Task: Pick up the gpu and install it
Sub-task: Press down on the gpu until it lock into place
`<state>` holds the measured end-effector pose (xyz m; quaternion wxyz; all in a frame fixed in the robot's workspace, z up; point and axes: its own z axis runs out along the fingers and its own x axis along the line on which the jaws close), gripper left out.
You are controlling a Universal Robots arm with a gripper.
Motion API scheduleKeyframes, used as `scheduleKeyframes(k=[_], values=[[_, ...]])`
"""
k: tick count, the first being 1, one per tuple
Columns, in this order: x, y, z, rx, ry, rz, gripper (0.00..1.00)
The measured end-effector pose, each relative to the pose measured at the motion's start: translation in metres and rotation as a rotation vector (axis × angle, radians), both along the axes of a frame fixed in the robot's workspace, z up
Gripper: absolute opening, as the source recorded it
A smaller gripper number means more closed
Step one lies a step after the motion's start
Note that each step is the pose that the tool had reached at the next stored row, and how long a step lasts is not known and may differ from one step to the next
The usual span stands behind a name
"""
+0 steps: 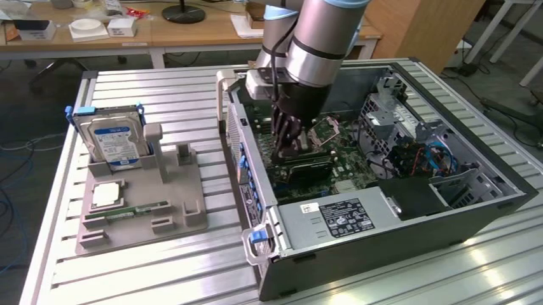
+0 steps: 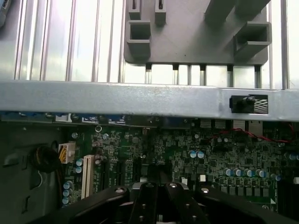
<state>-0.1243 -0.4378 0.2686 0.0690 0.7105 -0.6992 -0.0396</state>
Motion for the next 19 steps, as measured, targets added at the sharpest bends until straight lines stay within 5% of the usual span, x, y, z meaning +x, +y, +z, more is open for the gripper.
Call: scheduleKeyframes(k=[6,14,19], values=[[-0.002,-0.0080,-0.0002,-0.0140,0.0006,0.001,0.10],[-0.009,-0.0095,-0.0035,-0.0420,0.0158,0.006,0.10],[-0.012,-0.0167,-0.0043,-0.0465,0.0187,0.008,0.10]])
